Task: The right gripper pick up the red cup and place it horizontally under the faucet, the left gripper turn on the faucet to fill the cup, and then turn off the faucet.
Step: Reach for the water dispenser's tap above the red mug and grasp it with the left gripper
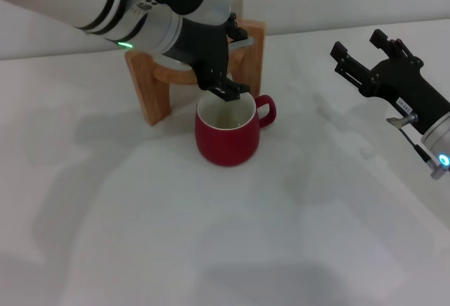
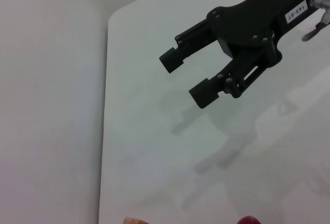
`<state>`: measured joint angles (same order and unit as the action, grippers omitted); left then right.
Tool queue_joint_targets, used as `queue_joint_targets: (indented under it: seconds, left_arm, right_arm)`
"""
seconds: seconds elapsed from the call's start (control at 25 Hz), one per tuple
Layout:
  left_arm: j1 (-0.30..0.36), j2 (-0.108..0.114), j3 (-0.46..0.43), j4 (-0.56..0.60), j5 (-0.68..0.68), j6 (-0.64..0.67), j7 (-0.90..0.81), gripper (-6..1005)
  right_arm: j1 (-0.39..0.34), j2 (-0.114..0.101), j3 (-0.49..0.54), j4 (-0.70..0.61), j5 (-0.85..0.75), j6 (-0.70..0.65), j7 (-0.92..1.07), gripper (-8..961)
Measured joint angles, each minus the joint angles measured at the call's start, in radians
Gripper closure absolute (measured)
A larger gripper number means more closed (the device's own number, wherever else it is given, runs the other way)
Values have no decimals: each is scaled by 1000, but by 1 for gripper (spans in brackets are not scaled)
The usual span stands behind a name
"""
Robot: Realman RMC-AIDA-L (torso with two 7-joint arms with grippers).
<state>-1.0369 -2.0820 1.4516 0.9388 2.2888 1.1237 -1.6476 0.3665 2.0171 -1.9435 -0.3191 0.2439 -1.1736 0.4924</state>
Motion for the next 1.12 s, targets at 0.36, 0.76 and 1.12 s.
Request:
queue_joint_targets:
  seconds: [0.36, 0.76, 1.12]
  left_arm:
    - [16, 2, -30, 44, 0, 50, -4, 142]
    - [26, 2, -39, 63, 2, 63, -4, 144]
    - [29, 4, -40, 76, 10, 61, -3, 147]
  right_arm:
    - [1, 0, 0, -2, 0, 0, 0, 80]
    - [3, 0, -2, -2, 0, 0, 0, 81]
    - [3, 0, -2, -2, 0, 1, 0, 81]
